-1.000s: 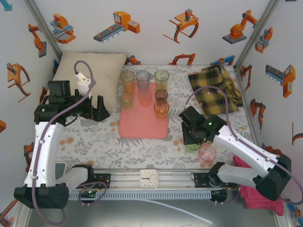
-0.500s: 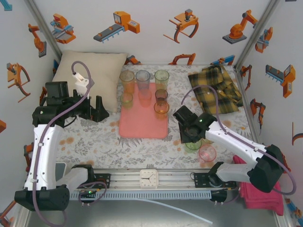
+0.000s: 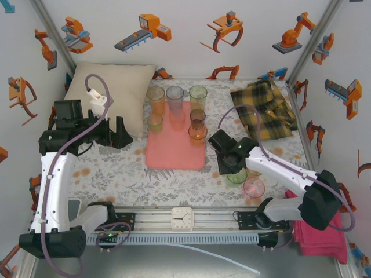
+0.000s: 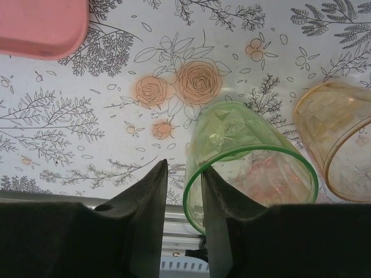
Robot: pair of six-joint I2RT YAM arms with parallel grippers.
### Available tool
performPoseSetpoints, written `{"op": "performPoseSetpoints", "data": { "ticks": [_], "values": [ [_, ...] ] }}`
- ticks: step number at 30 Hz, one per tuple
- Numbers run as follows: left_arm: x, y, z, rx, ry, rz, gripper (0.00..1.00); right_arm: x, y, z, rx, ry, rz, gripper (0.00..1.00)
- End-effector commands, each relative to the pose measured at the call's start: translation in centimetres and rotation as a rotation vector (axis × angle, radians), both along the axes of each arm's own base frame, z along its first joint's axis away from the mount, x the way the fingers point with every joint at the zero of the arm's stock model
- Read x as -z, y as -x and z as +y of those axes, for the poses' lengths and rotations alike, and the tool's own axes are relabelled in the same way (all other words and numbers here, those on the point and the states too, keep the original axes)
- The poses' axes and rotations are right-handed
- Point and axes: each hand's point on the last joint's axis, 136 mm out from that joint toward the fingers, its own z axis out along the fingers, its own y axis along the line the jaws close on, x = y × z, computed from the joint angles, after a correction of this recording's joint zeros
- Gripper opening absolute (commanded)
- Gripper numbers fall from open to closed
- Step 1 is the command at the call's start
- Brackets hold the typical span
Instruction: Place the glasses into the tray
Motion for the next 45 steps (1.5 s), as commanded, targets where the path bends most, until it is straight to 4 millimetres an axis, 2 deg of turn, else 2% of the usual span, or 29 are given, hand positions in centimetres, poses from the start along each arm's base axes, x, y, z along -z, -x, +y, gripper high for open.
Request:
{"op": "performPoseSetpoints", "data": {
  "ticks": [1, 24, 33, 45],
  "values": [
    [-0.5, 0.2, -0.2, 0.002, 0.033, -0.012, 0.94, 0.5, -0.2, 0.1, -0.013, 0.016, -0.012, 0.30],
    [-0.8, 0.2, -0.1, -0.003, 0.047, -0.014, 0.94, 0.7, -0.4, 0.0, -0.032, 0.069, -0.025, 0.11],
    [-1.1, 0.2, -0.1, -0.005, 0.049, -0.022, 0.94, -0.7, -0.7, 0.0, -0.043, 0.063, -0.058, 0.05],
    [-1.4, 0.4, 0.0, -0.010, 0.053, -0.031, 0.95, -2.5, -1.2, 0.6, -0.056, 0.031, -0.091, 0.03]
  ]
}}
